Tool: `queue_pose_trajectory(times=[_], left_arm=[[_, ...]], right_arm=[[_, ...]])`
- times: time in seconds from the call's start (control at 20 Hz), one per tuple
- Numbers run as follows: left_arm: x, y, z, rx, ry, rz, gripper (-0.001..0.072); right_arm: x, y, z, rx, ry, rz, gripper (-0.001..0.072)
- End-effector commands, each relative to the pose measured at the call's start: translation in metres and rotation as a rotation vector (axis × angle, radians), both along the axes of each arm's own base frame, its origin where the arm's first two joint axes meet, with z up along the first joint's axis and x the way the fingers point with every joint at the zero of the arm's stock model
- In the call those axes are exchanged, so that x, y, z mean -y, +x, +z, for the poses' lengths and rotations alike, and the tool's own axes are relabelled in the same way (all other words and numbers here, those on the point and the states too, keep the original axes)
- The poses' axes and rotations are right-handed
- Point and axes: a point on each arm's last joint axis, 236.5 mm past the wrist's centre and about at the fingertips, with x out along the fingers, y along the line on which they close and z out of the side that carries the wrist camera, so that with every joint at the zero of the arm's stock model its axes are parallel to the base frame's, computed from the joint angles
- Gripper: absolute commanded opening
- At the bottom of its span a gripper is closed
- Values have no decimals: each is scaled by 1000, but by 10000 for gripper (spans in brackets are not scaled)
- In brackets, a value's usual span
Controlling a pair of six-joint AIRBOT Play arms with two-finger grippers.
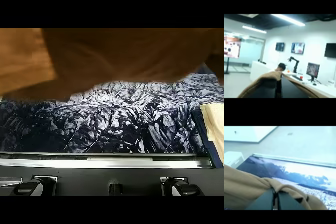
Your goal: Fold the clothes and pants, and hang the long-sleeved shirts on hangers.
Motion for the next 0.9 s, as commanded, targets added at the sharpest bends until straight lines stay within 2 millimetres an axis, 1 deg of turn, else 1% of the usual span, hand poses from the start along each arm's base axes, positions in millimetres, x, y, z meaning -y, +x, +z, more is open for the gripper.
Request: queue_pose_trajectory(times=[0.0, 0.05, 0.1, 0.2, 0.25, 0.3, 0.35, 0.4, 0.45, 0.5, 0.55, 0.6, 0.65, 0.7, 0.75, 0.8, 0.85], left_arm=[[6, 6, -11, -42, 33, -11, 24], [9, 27, -31, -112, 52, -25, 24], [11, 52, -54, -190, 65, -35, 25], [8, 115, -119, -377, 69, -37, 25], [6, 148, -163, -488, 63, -39, 26], [2, 179, -210, -601, 65, -33, 25], [-2, 209, -269, -725, 90, -19, 26], [-7, 231, -326, -840, 122, -6, 26], [-12, 249, -386, -959, 151, 5, 26], [-17, 259, -439, -1079, 144, 1, 26], [-17, 264, -478, -1181, 110, -14, 26], [-14, 264, -512, -1281, 80, -33, 26], [-10, 262, -536, -1363, 61, -57, 26], [-5, 258, -555, -1435, 34, -86, 26], [2, 252, -570, -1498, 21, -125, 26], [7, 245, -582, -1549, 26, -159, 26], [11, 238, -589, -1587, 34, -184, 27]], right_arm=[[12, -5, -2, -19, -4, -59, 46], [18, 8, -19, -92, -10, -83, 46], [22, 23, -43, -189, -24, -104, 46], [26, 65, -109, -415, -55, -116, 47], [26, 87, -145, -517, -66, -113, 47], [25, 114, -188, -626, -70, -111, 47], [25, 139, -232, -720, -65, -114, 47], [22, 165, -278, -806, -42, -115, 46], [16, 186, -316, -874, -5, -112, 46], [7, 203, -350, -948, 59, -101, 47], [-6, 214, -374, -1017, 143, -85, 47], [-21, 221, -394, -1089, 236, -57, 46], [-35, 224, -409, -1150, 312, -20, 47], [-47, 224, -419, -1199, 362, 10, 49], [-54, 223, -426, -1236, 397, 30, 49], [-56, 222, -433, -1262, 408, 39, 50], [-54, 221, -436, -1265, 398, 34, 52]])
